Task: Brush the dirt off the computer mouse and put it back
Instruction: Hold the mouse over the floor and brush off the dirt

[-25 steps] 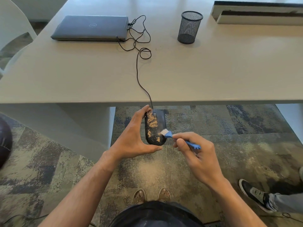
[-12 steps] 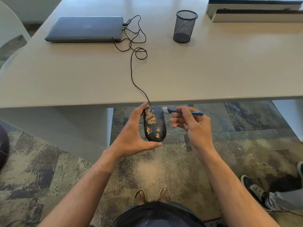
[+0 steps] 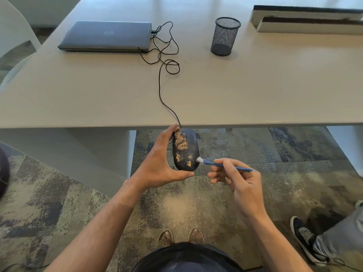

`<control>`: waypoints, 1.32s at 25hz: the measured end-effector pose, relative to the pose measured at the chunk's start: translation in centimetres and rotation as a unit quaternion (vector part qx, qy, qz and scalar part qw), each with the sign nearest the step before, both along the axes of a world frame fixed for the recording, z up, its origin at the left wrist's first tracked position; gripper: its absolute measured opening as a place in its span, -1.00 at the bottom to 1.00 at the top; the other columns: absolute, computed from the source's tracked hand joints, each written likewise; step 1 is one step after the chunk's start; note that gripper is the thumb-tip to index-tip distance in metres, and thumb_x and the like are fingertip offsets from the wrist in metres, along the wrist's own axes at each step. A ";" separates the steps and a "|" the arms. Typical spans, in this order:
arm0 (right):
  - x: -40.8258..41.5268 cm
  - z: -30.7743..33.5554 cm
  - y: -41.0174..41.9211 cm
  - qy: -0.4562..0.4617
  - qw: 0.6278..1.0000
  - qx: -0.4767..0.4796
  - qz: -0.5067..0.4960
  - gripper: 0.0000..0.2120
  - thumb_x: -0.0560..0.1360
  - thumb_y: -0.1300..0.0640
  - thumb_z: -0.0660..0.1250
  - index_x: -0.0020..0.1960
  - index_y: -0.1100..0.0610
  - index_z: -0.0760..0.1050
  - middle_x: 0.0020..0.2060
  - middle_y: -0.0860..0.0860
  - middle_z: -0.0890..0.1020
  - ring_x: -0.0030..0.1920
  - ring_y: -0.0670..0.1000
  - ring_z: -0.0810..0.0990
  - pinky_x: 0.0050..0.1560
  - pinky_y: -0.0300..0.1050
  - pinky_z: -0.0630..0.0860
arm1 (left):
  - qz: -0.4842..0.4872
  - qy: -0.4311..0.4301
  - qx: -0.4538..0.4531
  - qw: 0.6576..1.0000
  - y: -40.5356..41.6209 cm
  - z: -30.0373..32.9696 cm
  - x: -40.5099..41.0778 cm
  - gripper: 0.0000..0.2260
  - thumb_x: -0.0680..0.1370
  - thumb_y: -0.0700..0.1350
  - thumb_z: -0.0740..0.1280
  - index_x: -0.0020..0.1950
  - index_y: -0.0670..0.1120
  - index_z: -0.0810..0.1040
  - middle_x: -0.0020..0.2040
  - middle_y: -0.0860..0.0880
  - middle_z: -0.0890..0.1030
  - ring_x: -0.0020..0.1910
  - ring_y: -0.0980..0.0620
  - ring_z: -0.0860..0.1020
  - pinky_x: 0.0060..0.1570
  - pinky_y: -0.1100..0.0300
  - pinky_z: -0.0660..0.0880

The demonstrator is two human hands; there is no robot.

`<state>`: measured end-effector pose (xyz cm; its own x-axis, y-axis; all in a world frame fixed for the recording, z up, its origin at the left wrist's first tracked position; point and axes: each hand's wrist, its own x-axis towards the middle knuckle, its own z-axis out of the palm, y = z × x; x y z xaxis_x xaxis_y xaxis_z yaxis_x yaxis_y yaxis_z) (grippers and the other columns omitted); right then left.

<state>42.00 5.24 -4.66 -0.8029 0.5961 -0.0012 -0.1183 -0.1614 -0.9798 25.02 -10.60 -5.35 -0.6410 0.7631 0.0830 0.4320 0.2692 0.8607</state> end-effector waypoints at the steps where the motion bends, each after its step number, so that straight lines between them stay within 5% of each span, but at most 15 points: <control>1: 0.3 -0.1 0.1 -0.003 1.000 0.005 -0.003 -0.73 0.54 -0.01 0.36 -0.02 0.17 0.72 -0.19 0.24 0.72 -0.20 0.21 0.73 -0.20 -0.06 0.65 | 0.000 0.000 0.000 1.000 0.1 0.0 0.0 0.09 0.23 0.17 0.61 0.59 0.04 0.05 0.50 0.06 0.27 0.50 0.18 0.26 0.50 0.15 0.23; 8: -0.9 1.7 1.9 0.005 0.998 0.058 -0.037 -0.80 0.62 0.09 0.33 -0.02 0.09 0.73 -0.19 0.18 0.73 -0.20 0.17 0.74 -0.19 -0.07 0.66 | 0.001 0.002 -0.012 1.000 0.2 0.3 0.0 0.10 0.24 0.18 0.60 0.60 0.01 0.04 0.52 0.05 0.24 0.51 0.15 0.24 0.52 0.05 0.23; 14: -4.2 2.8 0.5 -0.029 0.978 0.204 0.022 -0.84 0.64 0.19 0.33 0.05 0.01 0.67 -0.19 -0.01 0.75 -0.15 -0.02 0.74 -0.13 -0.16 0.66 | -0.003 0.000 -0.009 1.000 0.2 0.5 0.4 0.09 0.24 0.12 0.63 0.60 0.02 0.05 0.52 0.03 0.25 0.51 0.12 0.26 0.51 -0.02 0.24; 22: 0.9 1.5 -0.3 -0.036 0.955 0.291 0.049 -0.80 0.56 0.03 0.32 0.04 0.06 0.69 -0.20 -0.11 0.73 -0.16 -0.02 0.73 -0.15 -0.02 0.66 | 0.003 0.004 -0.007 1.000 -0.4 0.6 0.7 0.09 0.23 0.20 0.59 0.60 -0.01 0.07 0.49 0.07 0.28 0.49 0.17 0.27 0.51 0.05 0.25; 33: -1.5 2.5 -0.2 -0.030 0.972 0.234 0.019 -0.86 0.60 0.15 0.34 0.06 0.07 0.67 -0.21 -0.05 0.73 -0.21 -0.07 0.70 -0.18 -0.26 0.57 | -0.009 0.006 -0.006 1.000 -0.4 0.5 1.6 0.07 0.24 0.20 0.59 0.59 0.08 0.04 0.49 0.07 0.28 0.48 0.16 0.28 0.50 0.05 0.27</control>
<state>40.47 5.05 -2.15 -0.8308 0.5132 0.2152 -0.0606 0.3010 -0.9517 26.60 -11.02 -4.84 -0.6254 0.7760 0.0820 0.4481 0.2712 0.8519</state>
